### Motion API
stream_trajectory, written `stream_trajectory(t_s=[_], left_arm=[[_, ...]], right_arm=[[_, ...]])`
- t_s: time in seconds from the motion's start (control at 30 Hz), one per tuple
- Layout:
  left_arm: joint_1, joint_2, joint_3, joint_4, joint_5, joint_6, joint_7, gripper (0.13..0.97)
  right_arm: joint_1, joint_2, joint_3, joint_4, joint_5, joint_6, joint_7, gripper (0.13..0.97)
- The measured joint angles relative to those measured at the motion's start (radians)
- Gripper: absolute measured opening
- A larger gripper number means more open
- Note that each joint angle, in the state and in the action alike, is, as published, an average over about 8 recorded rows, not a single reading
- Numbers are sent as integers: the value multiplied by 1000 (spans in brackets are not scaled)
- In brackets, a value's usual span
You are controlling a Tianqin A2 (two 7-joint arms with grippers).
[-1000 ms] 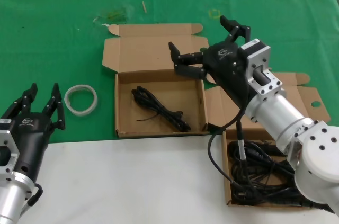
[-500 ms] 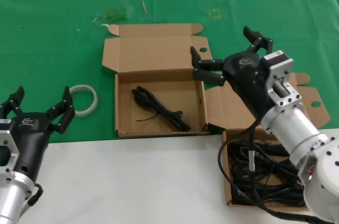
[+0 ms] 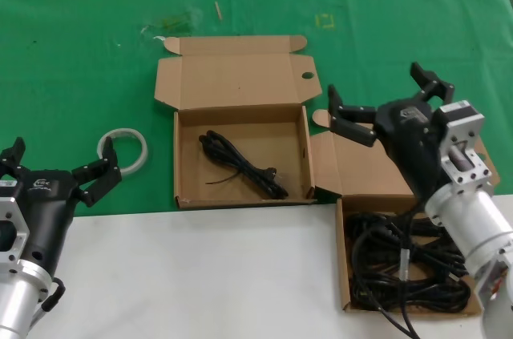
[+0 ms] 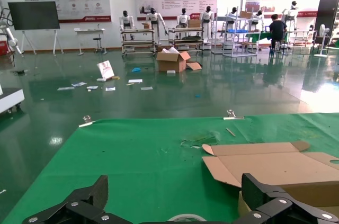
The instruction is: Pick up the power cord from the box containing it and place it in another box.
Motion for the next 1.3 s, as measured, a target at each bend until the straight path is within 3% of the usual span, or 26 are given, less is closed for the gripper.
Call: stream_trajectory(t_s=[0.37,0.8,1.3], left_arm=[[0,0,0,0,0,0,0,942],[0,0,0,0,0,0,0,966],[0,0,0,0,0,0,0,966]], right_arm=[[-101,-27,120,30,-19,-10,-18,966],[-207,-55,246,61,-40,-20,-36,966],[-215,-57,255,63,-41,-21,-38,966]])
